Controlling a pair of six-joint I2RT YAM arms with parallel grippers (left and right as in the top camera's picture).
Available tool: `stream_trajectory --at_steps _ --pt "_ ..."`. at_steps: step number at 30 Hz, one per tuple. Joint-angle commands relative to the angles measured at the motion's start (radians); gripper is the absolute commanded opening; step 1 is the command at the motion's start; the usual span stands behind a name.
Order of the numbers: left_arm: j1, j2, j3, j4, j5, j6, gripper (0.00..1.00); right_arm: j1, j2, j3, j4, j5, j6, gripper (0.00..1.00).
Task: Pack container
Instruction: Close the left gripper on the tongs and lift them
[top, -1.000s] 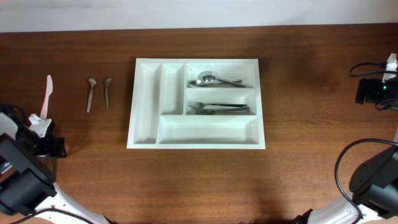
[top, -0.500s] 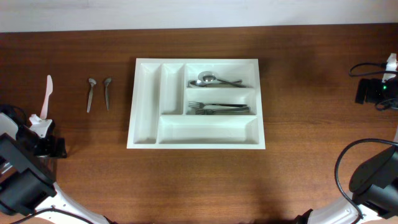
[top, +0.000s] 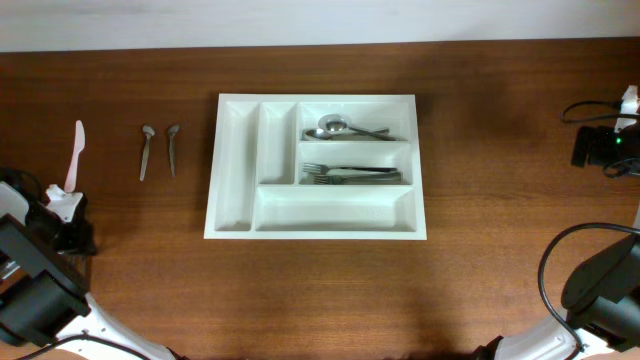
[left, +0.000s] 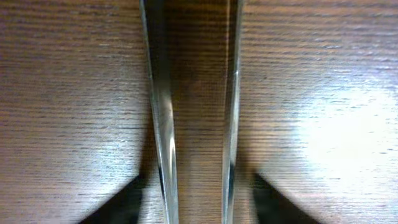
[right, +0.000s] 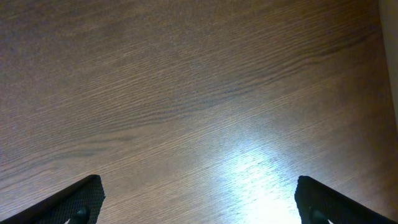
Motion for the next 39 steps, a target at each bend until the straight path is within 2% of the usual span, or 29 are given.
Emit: stream_trajectory --at_steps 1,8,11,21,23,25,35,39 --pt "0.001 0.056 -0.032 -0.001 0.036 0.015 0.47 0.002 -0.002 -0.002 0.0 0.005 0.005 0.99" --pt "0.0 0.056 -0.031 -0.002 0.044 0.015 0.47 0.002 -0.002 -0.002 0.0 0.005 0.005 0.99" --pt "0.0 0.056 -0.024 -0.002 0.065 0.015 0.31 0.002 -0.002 -0.002 0.0 0.005 0.006 0.99" --pt "0.0 0.056 0.015 -0.003 0.066 -0.031 0.31 0.002 -0.002 -0.002 0.0 0.005 0.005 0.99" --pt "0.0 0.056 0.028 -0.009 0.075 -0.031 0.28 0.002 -0.002 -0.002 0.0 0.005 0.005 0.99" --pt "0.0 0.056 0.05 -0.018 0.093 -0.031 0.2 0.002 -0.002 -0.002 0.0 0.005 0.005 0.99" --pt "0.0 0.056 0.159 -0.064 0.167 -0.061 0.18 0.002 -0.002 -0.002 0.0 0.005 0.005 0.99" --pt "-0.002 0.056 0.209 -0.102 0.198 -0.061 0.13 0.002 -0.002 -0.002 0.0 0.005 0.005 0.99"
